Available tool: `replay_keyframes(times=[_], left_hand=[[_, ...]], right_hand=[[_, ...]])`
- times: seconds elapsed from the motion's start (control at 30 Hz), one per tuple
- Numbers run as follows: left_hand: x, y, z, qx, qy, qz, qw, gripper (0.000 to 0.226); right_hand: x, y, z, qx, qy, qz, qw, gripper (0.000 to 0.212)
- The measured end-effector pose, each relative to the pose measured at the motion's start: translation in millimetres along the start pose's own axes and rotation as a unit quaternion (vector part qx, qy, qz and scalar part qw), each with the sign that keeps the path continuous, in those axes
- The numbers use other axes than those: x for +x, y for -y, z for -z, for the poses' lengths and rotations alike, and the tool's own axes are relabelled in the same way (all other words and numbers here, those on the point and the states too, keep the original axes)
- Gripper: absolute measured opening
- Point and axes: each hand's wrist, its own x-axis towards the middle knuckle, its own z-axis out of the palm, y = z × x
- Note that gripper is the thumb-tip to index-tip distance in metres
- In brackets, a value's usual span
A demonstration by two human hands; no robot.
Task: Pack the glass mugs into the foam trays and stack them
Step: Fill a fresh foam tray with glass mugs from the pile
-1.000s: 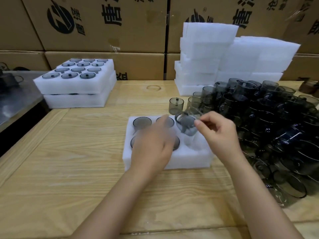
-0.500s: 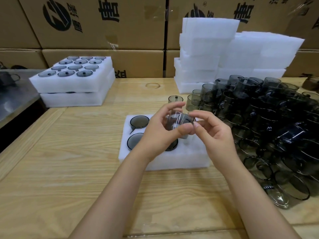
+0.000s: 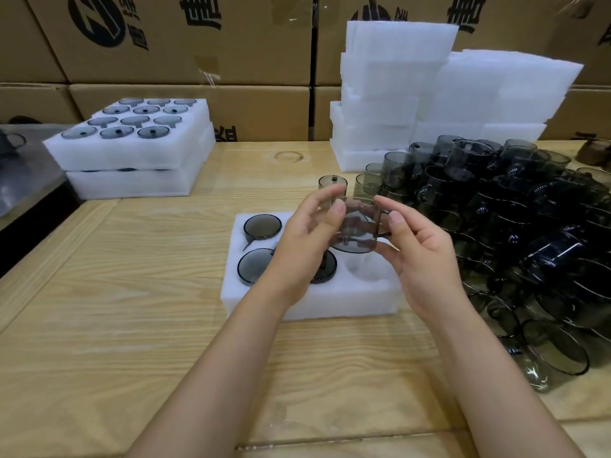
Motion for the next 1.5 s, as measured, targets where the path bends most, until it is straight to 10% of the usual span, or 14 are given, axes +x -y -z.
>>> replay_keyframes(times=[0.3, 0.53, 0.93, 1.27, 1.4, 1.5], left_hand=[[-3.4, 5.8, -6.1, 0.15, -0.042, -0.035, 0.987, 0.022], [-5.5, 11.0, -8.3, 0.252, -0.039, -0.049, 0.966, 0.039], [-9.4, 23.7, -18.2, 0.492, -0.026, -0.111, 0.863, 0.053], [-12.2, 14.8, -19.4, 0.491, -0.015, -0.101, 0.865, 0.054], [-11.3, 8.5, -23.6, 0.443, -0.017, -0.12, 0.888, 0.065], [-1.5, 5.7, -31.1, 0.535, 0.071, -0.125, 0.833, 0.064]], right_hand=[[3.3, -0.9, 9.0, -0.148, -0.048, -0.002, 0.988, 0.021], [4.2, 1.9, 23.6, -0.158, 0.05, -0.067, 0.984, 0.073], [3.5, -11.0, 22.2, -0.312, 0.041, -0.021, 0.949, 0.031], [-1.2, -11.9, 14.1, -0.435, 0.035, 0.037, 0.899, 0.035], [0.3, -15.6, -0.3, -0.541, 0.119, 0.108, 0.826, 0.044], [0.8, -19.1, -3.4, -0.639, 0.159, 0.155, 0.737, 0.052]])
